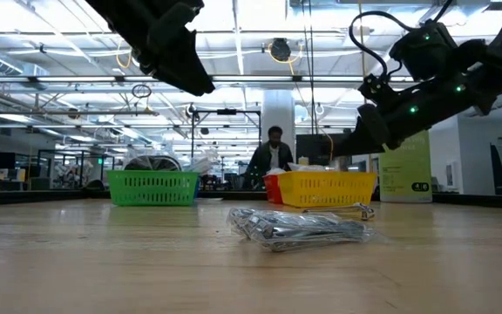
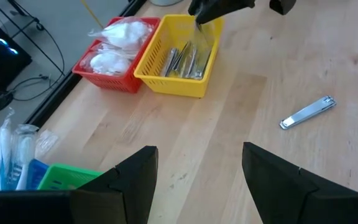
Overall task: Pick & Place Travel size toiletries
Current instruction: Put the nail cutter into the yellow bin
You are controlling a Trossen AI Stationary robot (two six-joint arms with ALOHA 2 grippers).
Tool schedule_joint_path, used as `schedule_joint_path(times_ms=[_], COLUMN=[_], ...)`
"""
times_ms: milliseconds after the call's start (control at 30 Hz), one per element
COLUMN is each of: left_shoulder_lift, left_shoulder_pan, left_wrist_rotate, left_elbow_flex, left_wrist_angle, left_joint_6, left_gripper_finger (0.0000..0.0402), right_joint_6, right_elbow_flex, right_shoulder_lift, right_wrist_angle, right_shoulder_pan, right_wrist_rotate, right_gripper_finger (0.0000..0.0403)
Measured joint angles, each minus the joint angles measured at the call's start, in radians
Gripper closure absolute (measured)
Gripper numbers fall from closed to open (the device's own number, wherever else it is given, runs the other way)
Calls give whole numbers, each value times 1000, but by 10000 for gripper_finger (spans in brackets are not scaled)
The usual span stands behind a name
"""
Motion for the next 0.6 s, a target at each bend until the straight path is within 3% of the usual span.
schedule_joint_path(times_ms=[367, 600], left_shoulder_lift=[0, 0], left_shoulder_pan=[0, 0], left_wrist_rotate=[0, 0], left_elbow_flex=[0, 0], left_wrist_angle=[0, 0], left_joint_6=[-2, -3], left_gripper_finger=[174, 174], right_joint_6=[27, 39], right_elbow_flex=[0, 0], right_shoulder_lift=[0, 0], right_wrist_angle=[21, 180], right_shoulder_pan=[0, 16], right_wrist_rotate=[28, -6], right_gripper_finger=[247, 230])
